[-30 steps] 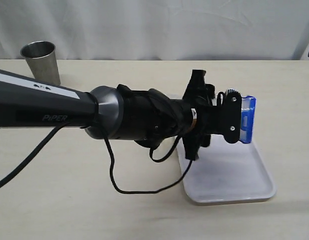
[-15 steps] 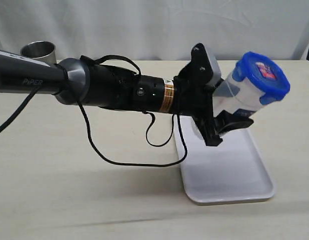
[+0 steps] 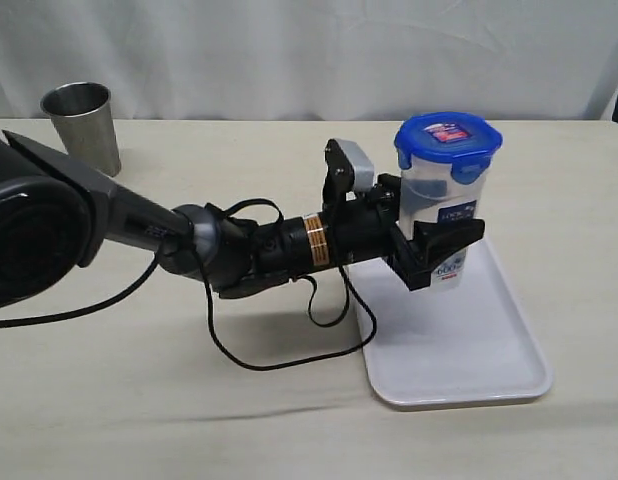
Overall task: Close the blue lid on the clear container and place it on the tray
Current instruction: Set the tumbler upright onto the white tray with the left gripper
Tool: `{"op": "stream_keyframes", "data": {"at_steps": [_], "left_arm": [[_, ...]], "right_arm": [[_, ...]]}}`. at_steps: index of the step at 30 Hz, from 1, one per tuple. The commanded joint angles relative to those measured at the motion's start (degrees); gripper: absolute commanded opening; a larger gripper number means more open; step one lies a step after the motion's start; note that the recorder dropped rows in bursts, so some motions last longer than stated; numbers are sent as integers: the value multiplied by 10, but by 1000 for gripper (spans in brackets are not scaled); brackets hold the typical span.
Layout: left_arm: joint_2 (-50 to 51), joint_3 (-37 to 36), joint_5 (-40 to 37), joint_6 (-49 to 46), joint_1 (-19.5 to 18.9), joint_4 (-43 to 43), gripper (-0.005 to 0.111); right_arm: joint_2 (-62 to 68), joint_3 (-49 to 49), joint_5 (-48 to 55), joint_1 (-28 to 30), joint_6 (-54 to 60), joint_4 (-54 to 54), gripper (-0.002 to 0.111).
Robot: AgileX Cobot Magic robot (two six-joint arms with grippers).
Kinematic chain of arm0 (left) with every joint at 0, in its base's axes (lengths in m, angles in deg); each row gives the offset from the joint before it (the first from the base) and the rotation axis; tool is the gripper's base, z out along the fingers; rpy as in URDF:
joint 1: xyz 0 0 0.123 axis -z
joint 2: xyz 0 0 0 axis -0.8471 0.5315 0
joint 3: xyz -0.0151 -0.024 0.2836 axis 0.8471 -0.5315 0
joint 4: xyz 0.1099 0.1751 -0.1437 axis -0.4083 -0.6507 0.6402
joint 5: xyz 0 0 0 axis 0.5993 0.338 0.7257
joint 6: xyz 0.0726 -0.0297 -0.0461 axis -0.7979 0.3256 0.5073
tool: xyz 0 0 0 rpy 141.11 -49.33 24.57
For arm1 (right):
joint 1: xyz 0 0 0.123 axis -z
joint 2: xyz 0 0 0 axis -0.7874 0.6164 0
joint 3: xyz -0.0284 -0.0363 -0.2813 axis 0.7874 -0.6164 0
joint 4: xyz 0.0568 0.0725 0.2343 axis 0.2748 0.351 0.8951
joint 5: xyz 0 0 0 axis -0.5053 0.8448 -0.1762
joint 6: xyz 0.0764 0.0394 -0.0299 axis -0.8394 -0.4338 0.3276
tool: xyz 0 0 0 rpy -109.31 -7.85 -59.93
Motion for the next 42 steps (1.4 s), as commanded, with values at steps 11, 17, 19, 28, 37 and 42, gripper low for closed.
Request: {"op": "stream_keyframes", "data": {"at_steps": [11,17,19,28,37,42], "left_arm": [[27,2,-35,-61,1,-63,0],[27,2,-27,-60,1,-81,0],[27,2,-26,-60,1,-61,0],[27,2,-29,-93,0,-52,88],[27,2,-29,-92,-1,-51,91],[27,2,-29,-92,-2,-58,91]], "right_arm": [[1,-3,2,1,1,0,4],[1,-3,6,1,1,0,4],[1,-3,7,1,1,0,4],[1,8,82,1,105,79,4],[1,8,93,1,191,163,4],[1,8,93,1,193,163,4]]}}
